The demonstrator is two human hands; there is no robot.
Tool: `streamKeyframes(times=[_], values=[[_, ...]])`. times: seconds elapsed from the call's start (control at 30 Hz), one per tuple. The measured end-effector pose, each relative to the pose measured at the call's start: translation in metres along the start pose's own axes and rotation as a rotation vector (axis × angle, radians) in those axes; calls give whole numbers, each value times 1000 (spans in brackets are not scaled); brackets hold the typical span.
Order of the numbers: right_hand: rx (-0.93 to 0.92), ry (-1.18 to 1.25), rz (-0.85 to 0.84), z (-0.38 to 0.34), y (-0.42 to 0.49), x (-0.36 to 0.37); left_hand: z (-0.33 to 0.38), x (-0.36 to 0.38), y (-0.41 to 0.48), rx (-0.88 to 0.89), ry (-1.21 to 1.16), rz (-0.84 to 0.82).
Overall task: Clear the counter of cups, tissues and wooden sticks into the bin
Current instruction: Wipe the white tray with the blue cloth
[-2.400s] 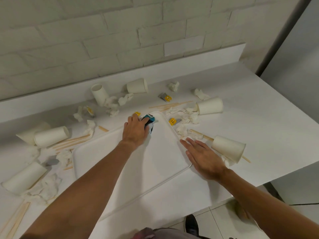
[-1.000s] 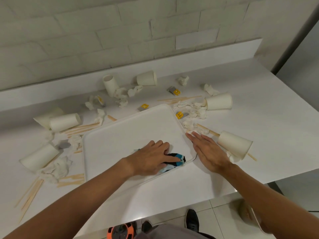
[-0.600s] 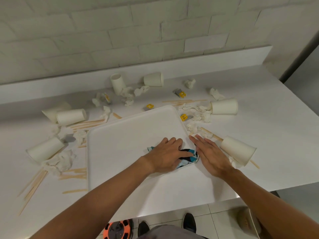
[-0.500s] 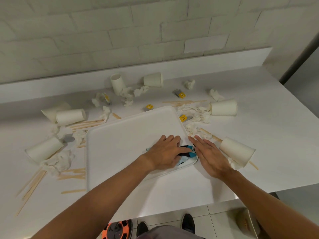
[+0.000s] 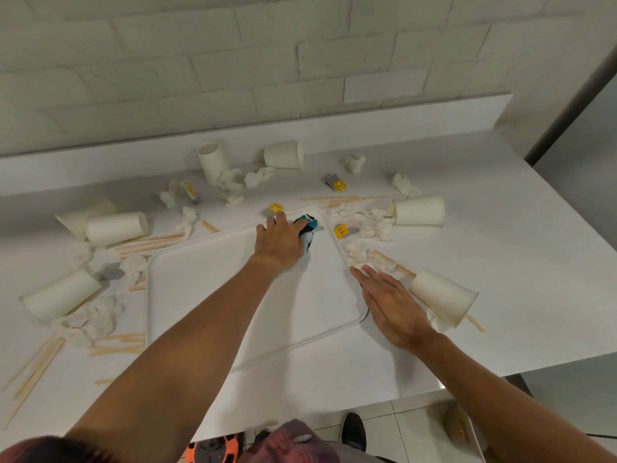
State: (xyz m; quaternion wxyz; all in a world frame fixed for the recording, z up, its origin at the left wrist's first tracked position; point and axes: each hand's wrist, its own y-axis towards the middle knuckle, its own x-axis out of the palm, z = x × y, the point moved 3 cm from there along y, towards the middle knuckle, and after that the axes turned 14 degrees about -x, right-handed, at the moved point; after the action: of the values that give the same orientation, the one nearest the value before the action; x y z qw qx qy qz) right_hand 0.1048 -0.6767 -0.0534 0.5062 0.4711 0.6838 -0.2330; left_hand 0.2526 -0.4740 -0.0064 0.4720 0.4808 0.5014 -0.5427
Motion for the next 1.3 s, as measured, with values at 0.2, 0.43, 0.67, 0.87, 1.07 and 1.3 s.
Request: streamKeyframes(times=[0.2,0.43,0.67,0.87,1.07,1.3], values=[[-12,-16,-1,-1,0,0,-13,9,-40,93,-48,25],[-5,-15,-5,-1,0,0,-57,13,-86,237,-64,-18],[22,-1,46,-5,2,1,-116,8,-92,63,-90,-6],[75,34,117,-16,6,-4,-168,6,-90,-253,-174,39],[129,-47,216,-31,20,-9,-178,7,-108,-315,-363,81],[68,11,338,-87,58,-3,-185,-7,-124,-466,-747,97]])
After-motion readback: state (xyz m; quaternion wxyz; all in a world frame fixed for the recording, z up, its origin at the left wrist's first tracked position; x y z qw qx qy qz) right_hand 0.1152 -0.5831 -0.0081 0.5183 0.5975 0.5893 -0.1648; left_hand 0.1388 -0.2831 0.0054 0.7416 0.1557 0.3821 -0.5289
